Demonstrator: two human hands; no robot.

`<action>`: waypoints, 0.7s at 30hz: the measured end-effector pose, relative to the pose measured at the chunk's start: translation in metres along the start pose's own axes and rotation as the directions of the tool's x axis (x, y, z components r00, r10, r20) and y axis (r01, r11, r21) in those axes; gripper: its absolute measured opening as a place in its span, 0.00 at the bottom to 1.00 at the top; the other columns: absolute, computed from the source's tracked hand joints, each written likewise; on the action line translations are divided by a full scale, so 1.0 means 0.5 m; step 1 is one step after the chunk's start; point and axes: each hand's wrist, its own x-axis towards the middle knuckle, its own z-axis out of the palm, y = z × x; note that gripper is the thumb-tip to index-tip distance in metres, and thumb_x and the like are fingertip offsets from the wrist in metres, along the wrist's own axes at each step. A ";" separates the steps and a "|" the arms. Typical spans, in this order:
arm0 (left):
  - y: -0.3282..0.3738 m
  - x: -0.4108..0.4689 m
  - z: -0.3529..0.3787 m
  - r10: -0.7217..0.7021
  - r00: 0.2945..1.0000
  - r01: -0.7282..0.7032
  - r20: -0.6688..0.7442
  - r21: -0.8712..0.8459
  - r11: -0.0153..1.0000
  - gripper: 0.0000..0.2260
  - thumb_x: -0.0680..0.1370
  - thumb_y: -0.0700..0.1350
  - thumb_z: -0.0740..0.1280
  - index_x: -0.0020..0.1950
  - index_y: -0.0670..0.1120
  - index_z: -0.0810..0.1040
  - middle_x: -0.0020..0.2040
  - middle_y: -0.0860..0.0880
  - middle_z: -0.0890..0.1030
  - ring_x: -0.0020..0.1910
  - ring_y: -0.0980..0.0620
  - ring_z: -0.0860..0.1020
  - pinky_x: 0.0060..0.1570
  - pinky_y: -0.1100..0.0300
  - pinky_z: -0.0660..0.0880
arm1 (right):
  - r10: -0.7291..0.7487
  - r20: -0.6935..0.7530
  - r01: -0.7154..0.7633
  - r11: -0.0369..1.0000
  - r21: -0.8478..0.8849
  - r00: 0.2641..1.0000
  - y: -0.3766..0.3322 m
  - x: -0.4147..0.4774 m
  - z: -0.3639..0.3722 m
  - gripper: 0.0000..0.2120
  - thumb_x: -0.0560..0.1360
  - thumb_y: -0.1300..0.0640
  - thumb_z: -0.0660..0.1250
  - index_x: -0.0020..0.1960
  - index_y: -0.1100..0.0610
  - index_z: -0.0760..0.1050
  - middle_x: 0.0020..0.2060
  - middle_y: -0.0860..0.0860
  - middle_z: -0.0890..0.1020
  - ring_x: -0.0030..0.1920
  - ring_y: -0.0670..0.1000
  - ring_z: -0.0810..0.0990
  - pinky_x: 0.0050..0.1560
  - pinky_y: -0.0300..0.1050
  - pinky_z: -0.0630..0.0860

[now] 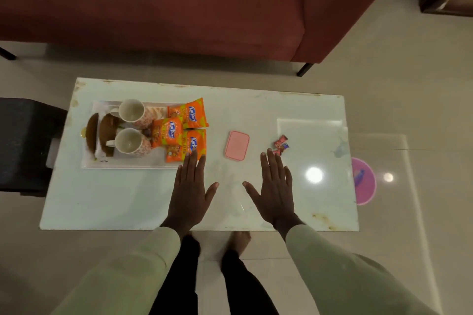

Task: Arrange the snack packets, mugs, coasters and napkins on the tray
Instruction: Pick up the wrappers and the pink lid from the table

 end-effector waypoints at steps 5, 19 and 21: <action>0.036 0.004 0.049 -0.001 0.999 0.002 0.047 -0.025 1.000 0.36 0.77 0.64 0.55 0.78 0.48 0.48 0.80 0.46 0.47 0.79 0.47 0.47 0.74 0.49 0.56 | 0.044 0.010 -0.044 0.999 -0.011 0.999 0.060 0.020 0.009 0.40 0.78 0.33 0.54 0.80 0.51 0.44 0.80 0.50 0.47 0.80 0.51 0.42 0.77 0.56 0.52; 0.049 0.026 0.199 0.028 0.977 0.010 0.209 -0.182 0.983 0.49 0.65 0.77 0.56 0.78 0.53 0.45 0.80 0.53 0.46 0.78 0.51 0.52 0.73 0.52 0.57 | 0.219 0.121 -0.232 0.966 0.114 0.968 0.209 0.170 0.072 0.48 0.69 0.38 0.71 0.79 0.43 0.48 0.80 0.47 0.47 0.77 0.55 0.54 0.63 0.58 0.72; 0.055 0.023 0.223 0.040 0.974 0.007 0.223 -0.210 0.978 0.51 0.63 0.78 0.58 0.78 0.55 0.43 0.80 0.54 0.47 0.78 0.52 0.53 0.71 0.54 0.56 | 0.254 0.181 -0.281 0.949 0.141 0.950 0.229 0.195 0.079 0.50 0.67 0.39 0.74 0.79 0.41 0.46 0.79 0.47 0.47 0.77 0.56 0.54 0.65 0.58 0.71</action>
